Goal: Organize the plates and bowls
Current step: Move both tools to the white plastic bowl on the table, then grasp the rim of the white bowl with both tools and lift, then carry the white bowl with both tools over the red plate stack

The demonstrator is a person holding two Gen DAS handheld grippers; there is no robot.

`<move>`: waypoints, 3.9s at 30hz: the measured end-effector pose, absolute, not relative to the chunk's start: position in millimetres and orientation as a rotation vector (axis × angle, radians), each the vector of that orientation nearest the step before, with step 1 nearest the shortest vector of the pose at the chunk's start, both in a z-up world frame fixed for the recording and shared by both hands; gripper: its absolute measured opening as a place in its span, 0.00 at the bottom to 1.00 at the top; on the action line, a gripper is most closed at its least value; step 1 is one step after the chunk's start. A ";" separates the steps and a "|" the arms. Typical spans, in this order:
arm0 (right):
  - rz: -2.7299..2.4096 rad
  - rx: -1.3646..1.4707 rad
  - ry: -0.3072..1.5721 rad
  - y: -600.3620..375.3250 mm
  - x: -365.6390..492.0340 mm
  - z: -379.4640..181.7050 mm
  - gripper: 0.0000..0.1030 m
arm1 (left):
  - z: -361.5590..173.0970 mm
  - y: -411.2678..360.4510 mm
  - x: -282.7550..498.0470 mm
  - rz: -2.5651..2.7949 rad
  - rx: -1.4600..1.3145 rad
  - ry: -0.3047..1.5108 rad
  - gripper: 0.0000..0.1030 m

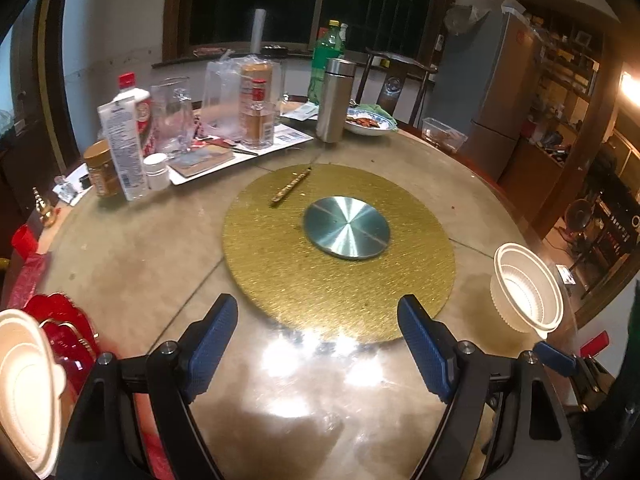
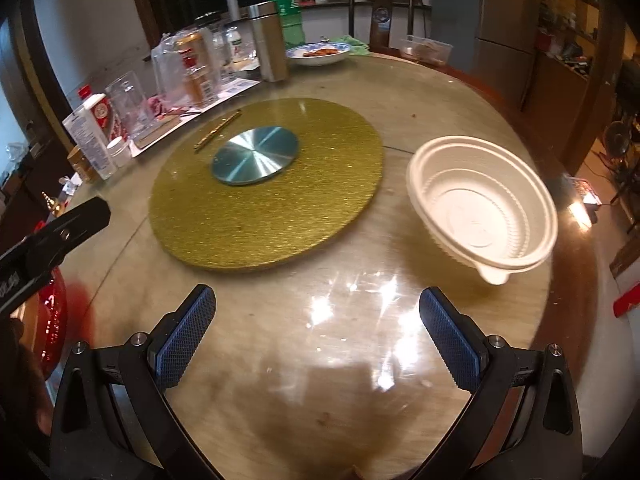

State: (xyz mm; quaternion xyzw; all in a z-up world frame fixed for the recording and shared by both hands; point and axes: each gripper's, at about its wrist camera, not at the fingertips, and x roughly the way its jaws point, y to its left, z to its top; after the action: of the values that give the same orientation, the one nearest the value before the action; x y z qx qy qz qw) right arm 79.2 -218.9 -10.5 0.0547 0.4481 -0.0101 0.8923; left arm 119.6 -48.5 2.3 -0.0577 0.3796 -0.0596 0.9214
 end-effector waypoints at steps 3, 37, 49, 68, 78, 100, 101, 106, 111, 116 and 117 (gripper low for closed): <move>-0.029 0.114 0.931 -225.2 77.4 -8.7 1.00 | 1.4 -57.0 125.2 -0.133 -0.119 0.784 0.80; -0.040 0.977 0.943 -428.4 62.8 -47.3 0.74 | -44.3 -235.7 193.8 -0.401 -0.029 1.050 0.80; -0.151 0.960 0.937 -437.9 87.8 -61.0 0.23 | -61.6 -251.3 200.1 -0.371 0.040 1.051 0.22; -0.042 0.863 0.920 -388.1 73.8 -45.5 0.08 | -39.7 -208.0 164.7 -0.333 0.101 0.982 0.16; 0.017 0.815 0.922 -353.5 70.4 -35.0 0.08 | -29.7 -171.4 152.0 -0.293 0.073 0.958 0.16; 0.237 0.652 0.940 -237.6 74.3 -7.1 0.08 | -7.5 -49.8 110.3 -0.149 -0.087 0.877 0.17; 0.247 0.646 0.941 -233.8 73.6 -5.7 0.08 | -6.7 -45.6 108.3 -0.146 -0.095 0.873 0.17; 0.283 0.619 0.938 -215.7 71.5 1.4 0.08 | -1.2 -24.7 99.9 -0.131 -0.125 0.856 0.17; 0.316 0.595 0.936 -198.6 70.5 6.9 0.08 | 2.3 -7.3 89.8 -0.112 -0.153 0.839 0.17; 0.353 0.573 0.939 -180.6 69.4 9.1 0.08 | 4.7 15.5 79.2 -0.090 -0.187 0.824 0.17; 0.361 0.570 0.939 -178.0 69.4 9.7 0.08 | 5.2 19.4 77.2 -0.086 -0.194 0.821 0.17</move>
State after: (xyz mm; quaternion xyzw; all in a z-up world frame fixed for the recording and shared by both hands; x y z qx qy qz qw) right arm 69.4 -178.0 9.7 0.2692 0.4437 0.1706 0.8376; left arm 77.2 19.4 5.2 -0.0941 0.3984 -0.0416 0.9114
